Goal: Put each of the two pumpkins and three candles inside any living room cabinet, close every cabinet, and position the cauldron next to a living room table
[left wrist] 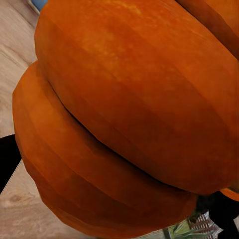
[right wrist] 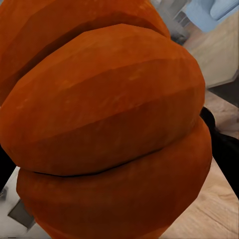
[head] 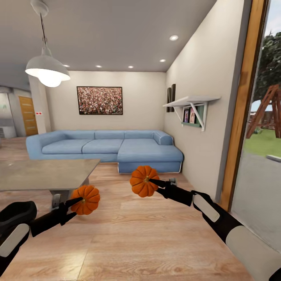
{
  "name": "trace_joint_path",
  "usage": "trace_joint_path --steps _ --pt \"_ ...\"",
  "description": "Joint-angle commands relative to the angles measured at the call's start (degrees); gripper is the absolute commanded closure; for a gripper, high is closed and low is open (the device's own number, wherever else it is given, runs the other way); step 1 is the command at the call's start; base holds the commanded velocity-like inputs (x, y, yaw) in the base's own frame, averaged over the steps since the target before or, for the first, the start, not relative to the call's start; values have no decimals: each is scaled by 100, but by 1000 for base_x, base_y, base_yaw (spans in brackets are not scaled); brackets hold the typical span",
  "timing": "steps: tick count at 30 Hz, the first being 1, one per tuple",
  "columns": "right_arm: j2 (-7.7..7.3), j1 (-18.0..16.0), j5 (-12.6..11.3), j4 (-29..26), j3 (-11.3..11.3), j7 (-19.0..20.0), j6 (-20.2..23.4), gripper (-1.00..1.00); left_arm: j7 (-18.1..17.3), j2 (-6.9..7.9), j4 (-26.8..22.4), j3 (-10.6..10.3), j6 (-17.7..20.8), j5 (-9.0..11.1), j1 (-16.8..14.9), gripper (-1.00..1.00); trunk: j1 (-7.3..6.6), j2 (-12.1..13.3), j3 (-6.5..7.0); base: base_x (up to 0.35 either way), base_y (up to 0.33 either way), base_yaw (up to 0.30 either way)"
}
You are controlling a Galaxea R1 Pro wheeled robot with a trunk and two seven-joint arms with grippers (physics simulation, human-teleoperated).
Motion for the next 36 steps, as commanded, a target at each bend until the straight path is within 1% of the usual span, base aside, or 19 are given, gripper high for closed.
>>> trace_joint_path --steps 1,21,28,31,36 --pt "-7 -6 -54 -1 15 -15 29 100 -2 4 3 -12 34 66 -8 100 -1 -3 0 0 0 228" --pt "-3 -6 -44 -1 18 -32 41 100 -61 4 12 -22 64 85 -8 100 -1 -3 127 0 0 228" --pt "-7 -6 -26 -10 39 -222 117 100 -72 12 4 -46 123 97 -8 100 -1 -3 172 0 0 228" --pt "-4 -6 -25 -11 43 -250 149 100 -68 13 4 -41 276 94 -8 100 -1 -3 191 0 0 228" --pt "-3 -6 -25 -11 44 -406 155 100 -66 13 14 -39 334 93 -8 100 -1 -3 223 0 0 228"
